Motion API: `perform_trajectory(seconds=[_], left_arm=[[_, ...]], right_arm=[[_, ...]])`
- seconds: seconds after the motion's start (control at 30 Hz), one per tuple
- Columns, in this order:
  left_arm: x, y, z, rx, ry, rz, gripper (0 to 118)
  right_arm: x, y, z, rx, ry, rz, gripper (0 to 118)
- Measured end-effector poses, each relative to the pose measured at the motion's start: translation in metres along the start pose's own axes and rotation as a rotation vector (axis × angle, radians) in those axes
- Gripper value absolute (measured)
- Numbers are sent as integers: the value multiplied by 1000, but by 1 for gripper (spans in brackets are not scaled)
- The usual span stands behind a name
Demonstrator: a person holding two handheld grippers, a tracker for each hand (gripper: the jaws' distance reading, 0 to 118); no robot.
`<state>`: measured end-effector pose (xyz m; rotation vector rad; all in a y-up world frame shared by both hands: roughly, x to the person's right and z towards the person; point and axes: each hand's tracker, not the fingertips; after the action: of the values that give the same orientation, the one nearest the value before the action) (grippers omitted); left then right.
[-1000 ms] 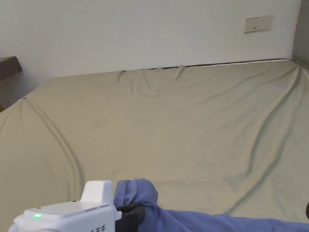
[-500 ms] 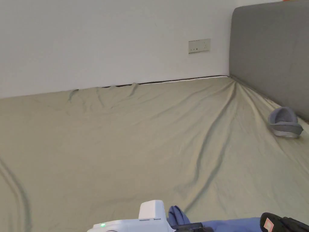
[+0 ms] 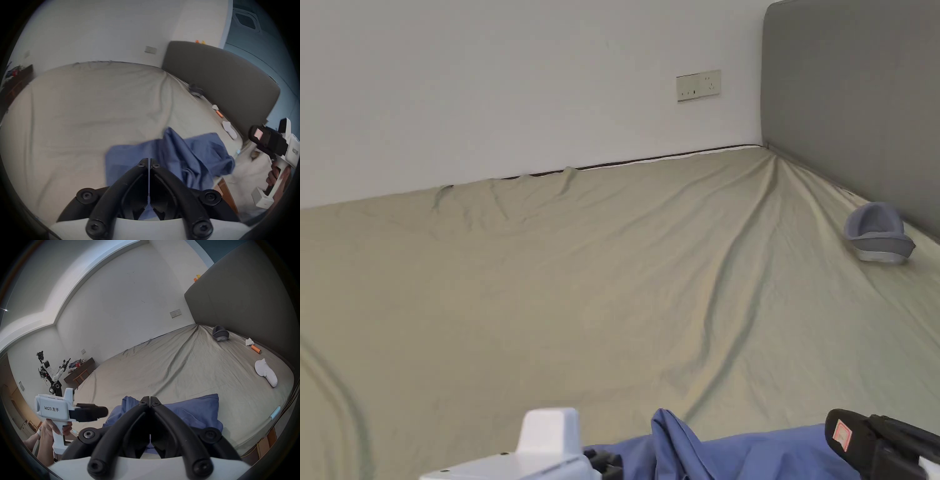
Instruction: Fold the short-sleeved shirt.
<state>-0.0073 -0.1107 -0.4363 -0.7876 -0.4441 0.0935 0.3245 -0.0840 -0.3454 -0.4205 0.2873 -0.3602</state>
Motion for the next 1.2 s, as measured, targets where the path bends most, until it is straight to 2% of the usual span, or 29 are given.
perform_trajectory(seconds=[0.07, 0.2, 0.4, 0.47, 0.7, 0.8, 0.87, 0.9, 0.93, 0.97, 1.0, 1.03, 1.1, 1.13, 1.2], left_arm=[[12, -3, -16, -30, -25, -47, 0], [19, -7, -51, -127, 81, -69, 0], [42, -5, -79, -141, 23, -61, 0], [54, -5, -85, -136, -61, -69, 0], [77, -7, -111, -164, -81, -117, 0], [56, 0, -96, -180, -176, 45, 0], [32, 4, -66, -103, -309, 176, 1], [18, 4, -48, -36, -356, 239, 8], [3, 6, -31, 26, -382, 298, 27], [-12, 7, -16, 72, -378, 353, 27], [-26, 7, -2, 121, -362, 407, 35], [-40, 5, 10, 169, -338, 462, 51], [-67, 5, 20, 145, -276, 536, 103], [-81, 1, 23, 120, -264, 556, 117], [-106, -10, 23, 81, -267, 607, 115]], right_arm=[[-1, 0, 1, -17, -2, 18, 0], [4, 0, 6, -13, -12, 24, 0], [15, 2, 8, -11, -35, 12, 0], [18, 1, 7, -10, -36, -4, 0], [22, -7, 2, -40, -48, -20, 0], [23, -8, 2, -48, -53, -28, 0], [24, -6, 4, -48, -50, -26, 0], [25, -6, 5, -44, -49, -21, 0], [25, -5, 5, -45, -49, -19, 0], [26, -5, 5, -44, -53, -18, 0], [27, -5, 5, -41, -58, -21, 0], [27, -5, 5, -40, -61, -26, 0], [28, -6, 4, -38, -48, -43, 0], [28, -7, 4, -33, -40, -54, 0], [27, -9, 3, -26, -18, -68, 0]])
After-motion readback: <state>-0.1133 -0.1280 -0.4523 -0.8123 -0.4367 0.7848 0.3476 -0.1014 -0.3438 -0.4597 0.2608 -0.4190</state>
